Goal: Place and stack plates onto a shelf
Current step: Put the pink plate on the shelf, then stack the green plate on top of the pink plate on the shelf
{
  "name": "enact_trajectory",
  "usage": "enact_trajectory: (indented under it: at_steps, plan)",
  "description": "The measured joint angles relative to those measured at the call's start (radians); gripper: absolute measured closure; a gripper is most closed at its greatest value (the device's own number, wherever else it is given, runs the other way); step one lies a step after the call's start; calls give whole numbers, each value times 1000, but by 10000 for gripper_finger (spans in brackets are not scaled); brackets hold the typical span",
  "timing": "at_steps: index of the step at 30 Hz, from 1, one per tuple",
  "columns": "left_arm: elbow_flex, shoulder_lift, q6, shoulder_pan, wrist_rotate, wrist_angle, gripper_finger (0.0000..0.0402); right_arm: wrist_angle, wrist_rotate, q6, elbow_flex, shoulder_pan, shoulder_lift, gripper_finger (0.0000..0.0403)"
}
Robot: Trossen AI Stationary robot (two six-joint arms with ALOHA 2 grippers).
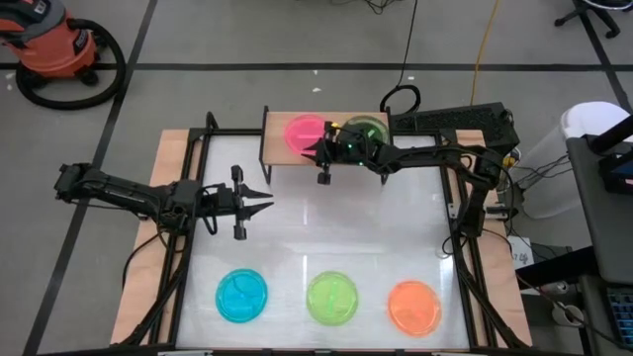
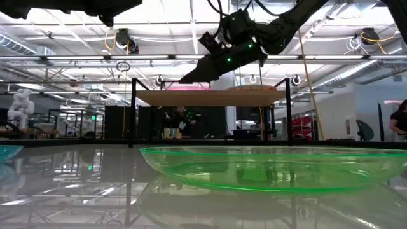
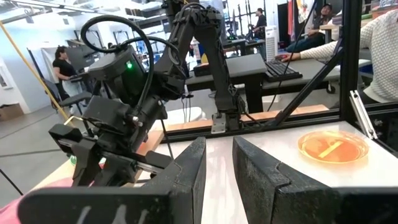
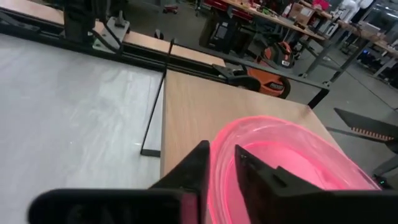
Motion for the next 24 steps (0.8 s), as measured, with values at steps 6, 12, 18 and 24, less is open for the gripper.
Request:
enact_trajectory:
  at_steps: [6, 12, 18, 24]
  plan:
    - [0, 0, -32, 0, 0, -14, 316, -7, 0, 2, -2, 30, -45, 289]
    - [0, 18, -158, -66, 24, -121, 316, -252, 0, -4, -5, 122, -277, 276]
    - [16, 160, -178, -161, 20, -146, 316, -445, 25, 65, -81, 256, -554, 286]
    - [74, 431, -56, -253, 19, -153, 316, -389, 97, 123, -289, 413, -793, 288]
